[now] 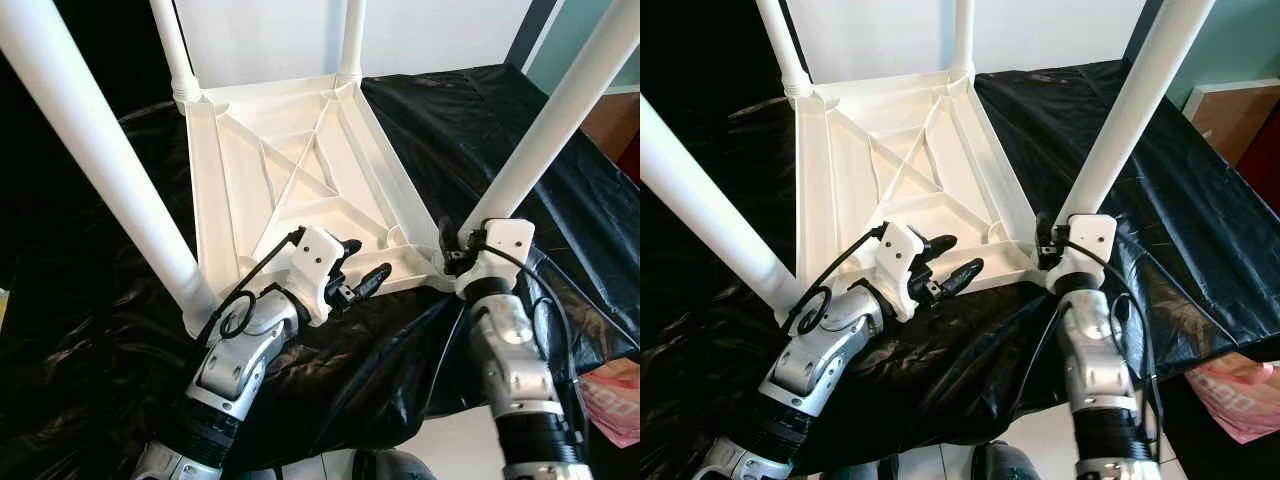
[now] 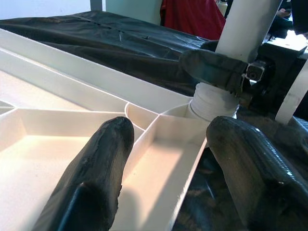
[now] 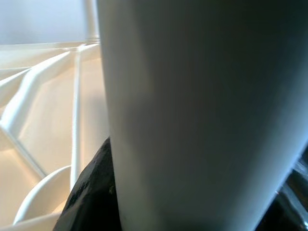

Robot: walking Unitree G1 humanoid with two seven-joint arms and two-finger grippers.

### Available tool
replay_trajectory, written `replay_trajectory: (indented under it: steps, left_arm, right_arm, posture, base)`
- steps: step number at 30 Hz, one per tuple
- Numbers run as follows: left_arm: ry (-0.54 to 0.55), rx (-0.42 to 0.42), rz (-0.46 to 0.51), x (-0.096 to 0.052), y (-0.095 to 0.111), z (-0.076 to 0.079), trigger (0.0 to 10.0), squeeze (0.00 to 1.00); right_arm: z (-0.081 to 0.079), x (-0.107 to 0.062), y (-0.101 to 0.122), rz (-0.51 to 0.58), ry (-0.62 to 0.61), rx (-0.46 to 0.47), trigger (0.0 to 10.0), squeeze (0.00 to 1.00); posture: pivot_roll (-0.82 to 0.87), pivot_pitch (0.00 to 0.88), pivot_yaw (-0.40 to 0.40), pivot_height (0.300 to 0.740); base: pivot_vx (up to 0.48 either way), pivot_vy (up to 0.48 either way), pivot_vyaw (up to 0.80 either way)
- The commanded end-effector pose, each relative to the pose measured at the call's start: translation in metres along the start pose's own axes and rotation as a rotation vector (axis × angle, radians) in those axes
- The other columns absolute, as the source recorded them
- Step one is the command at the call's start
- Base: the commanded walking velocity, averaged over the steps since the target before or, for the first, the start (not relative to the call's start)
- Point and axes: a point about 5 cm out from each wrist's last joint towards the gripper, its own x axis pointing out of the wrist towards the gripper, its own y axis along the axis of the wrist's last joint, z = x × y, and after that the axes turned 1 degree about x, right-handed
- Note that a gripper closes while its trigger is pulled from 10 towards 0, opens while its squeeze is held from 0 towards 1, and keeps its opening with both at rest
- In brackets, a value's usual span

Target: Building children table

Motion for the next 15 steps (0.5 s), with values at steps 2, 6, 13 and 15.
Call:
replay_trajectory:
  steps: [2, 6, 13, 15]
  left_arm:
    - [-0.028, -0.003, 0.002, 0.000, -0.001, 0.000, 10.0, 0.00]
    - [-0.025, 0.001, 0.001, 0.000, -0.001, -0.001, 10.0, 0.00]
    - [-0.026, 0.002, -0.001, -0.003, -0.001, -0.002, 10.0, 0.00]
    - [-0.027, 0.002, 0.000, -0.003, -0.001, -0.002, 10.0, 0.00]
  right_arm:
    - [0.011, -0.010, -0.023, -0.114, -0.081, -0.040, 10.0, 0.00]
    - [0.002, -0.013, -0.026, -0.126, -0.106, -0.029, 10.0, 0.00]
    - [-0.014, -0.017, -0.025, -0.132, -0.102, 0.005, 10.0, 0.00]
    - [-0.014, -0.018, -0.024, -0.128, -0.109, 0.004, 10.0, 0.00]
  posture:
    - [-0.01, 0.121, -0.037, 0.740]
    - [-0.01, 0.123, -0.030, 0.740]
    - [0.00, 0.128, -0.020, 0.740]
    - [0.00, 0.129, -0.018, 0.740]
  base:
    - [0.000, 0.000, 0.00]
    - [0.000, 0.000, 0.00]
    - [0.000, 0.000, 0.00]
    - [0.000, 0.000, 0.00]
